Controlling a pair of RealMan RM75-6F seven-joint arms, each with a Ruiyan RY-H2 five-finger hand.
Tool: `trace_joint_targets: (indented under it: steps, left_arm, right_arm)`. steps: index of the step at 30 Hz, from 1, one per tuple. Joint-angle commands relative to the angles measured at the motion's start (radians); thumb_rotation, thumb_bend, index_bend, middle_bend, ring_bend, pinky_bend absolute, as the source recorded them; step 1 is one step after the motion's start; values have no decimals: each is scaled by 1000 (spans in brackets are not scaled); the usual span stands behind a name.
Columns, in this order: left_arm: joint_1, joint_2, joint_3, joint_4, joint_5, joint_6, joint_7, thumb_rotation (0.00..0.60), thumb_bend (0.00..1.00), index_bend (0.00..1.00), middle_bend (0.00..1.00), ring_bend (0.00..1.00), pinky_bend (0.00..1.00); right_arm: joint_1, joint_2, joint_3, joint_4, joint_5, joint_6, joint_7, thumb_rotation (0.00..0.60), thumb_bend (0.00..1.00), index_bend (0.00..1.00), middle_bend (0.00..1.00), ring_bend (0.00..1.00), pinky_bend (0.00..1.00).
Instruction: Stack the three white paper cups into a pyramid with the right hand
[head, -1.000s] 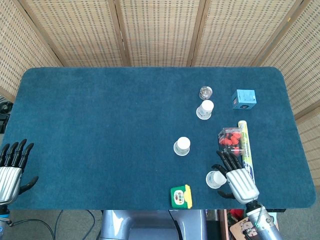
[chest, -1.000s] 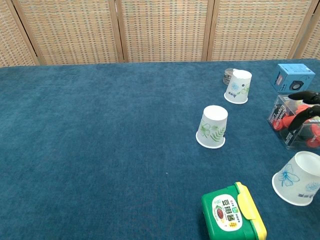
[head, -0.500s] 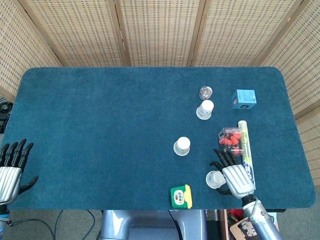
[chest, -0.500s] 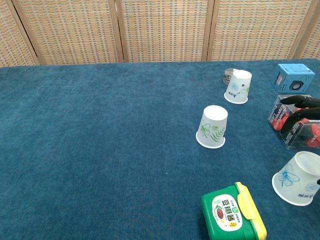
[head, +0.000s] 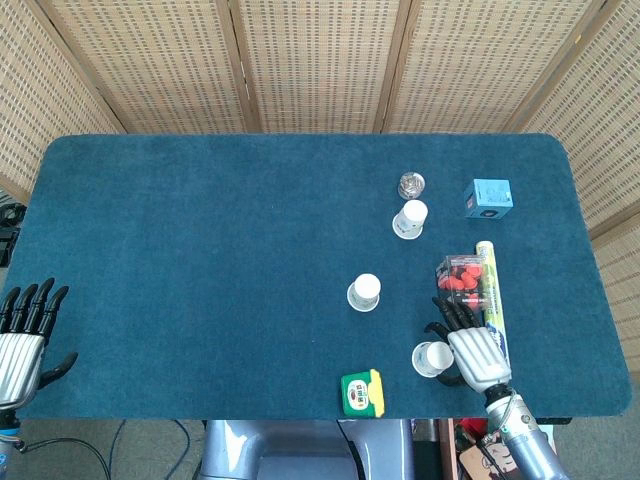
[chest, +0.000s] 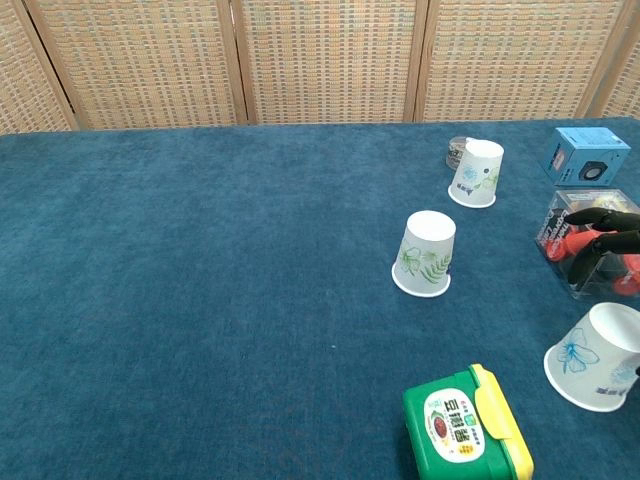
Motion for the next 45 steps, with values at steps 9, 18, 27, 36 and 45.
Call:
trace_joint_targets:
  steps: [9, 18, 27, 36, 45]
  left_arm:
    - [0, -1, 1, -1, 1, 0, 6, 600, 206, 0, 0, 0, 0]
    - [3, 1, 1, -6, 10, 10, 7, 600, 206, 0, 0, 0, 0]
    - [4, 2, 0, -6, 10, 13, 6, 600, 207, 0, 0, 0, 0]
    - [5, 3, 0, -8, 10, 14, 5, 600, 206, 0, 0, 0, 0]
    - [6, 3, -1, -8, 12, 17, 6, 600, 206, 0, 0, 0, 0]
  right_arm:
    - [16, -15, 4, 20, 35, -11, -7, 600, 132, 388, 0, 0, 0]
    - [21, -41, 3, 40, 41, -2, -17, 600, 131, 451, 0, 0, 0]
    - [23, -41, 2, 41, 43, 10, -21, 600, 132, 509, 0, 0, 0]
    - [31, -18, 9, 3, 32, 25, -36, 600, 131, 522, 0, 0, 0]
    - [68, 2, 44, -68, 57, 21, -104, 600, 131, 522, 0, 0, 0]
